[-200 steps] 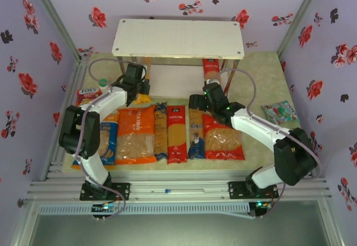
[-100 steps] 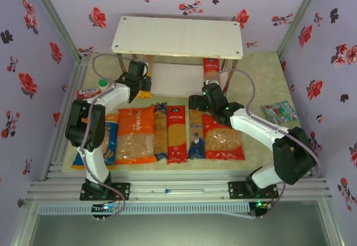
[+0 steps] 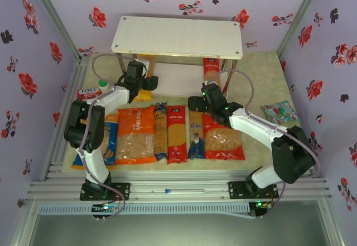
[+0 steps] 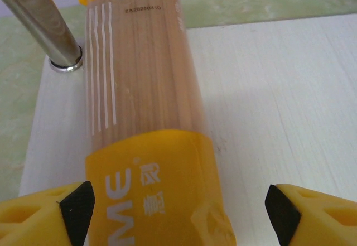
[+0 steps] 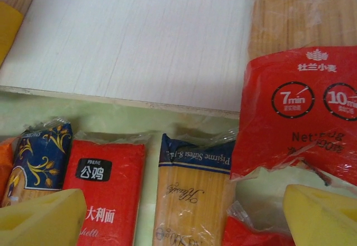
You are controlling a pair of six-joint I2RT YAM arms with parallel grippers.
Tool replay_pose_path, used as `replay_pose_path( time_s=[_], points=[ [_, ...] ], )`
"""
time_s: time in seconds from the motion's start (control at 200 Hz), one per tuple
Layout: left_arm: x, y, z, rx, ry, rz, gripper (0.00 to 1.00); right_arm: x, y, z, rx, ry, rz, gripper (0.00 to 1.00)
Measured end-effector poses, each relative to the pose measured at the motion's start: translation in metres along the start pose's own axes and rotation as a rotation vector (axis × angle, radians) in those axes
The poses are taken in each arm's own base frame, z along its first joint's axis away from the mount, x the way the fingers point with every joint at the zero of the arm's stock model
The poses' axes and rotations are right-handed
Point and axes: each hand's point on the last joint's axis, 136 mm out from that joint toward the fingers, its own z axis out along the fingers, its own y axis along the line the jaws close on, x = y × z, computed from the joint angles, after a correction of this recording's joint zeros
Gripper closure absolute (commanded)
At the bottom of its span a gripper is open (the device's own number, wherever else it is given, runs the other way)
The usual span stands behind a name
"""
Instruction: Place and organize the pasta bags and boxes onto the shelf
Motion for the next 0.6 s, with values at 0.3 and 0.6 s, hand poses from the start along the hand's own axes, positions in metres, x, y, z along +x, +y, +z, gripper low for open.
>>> replay_pose_path(
  time_s=[0.3,0.6],
  points=[
    [-0.003,-0.013,-0.068,0.053,-0.156,0.001,0.19,0.019,0.019,-0.004,-0.031,0.046,-0.050,0.09],
    [0.038,-0.093,-0.163,0.188,-0.280,-0.010,0.21,0.046,0.056,-0.031,-0.117,0.074,-0.085,0.11]
  ],
)
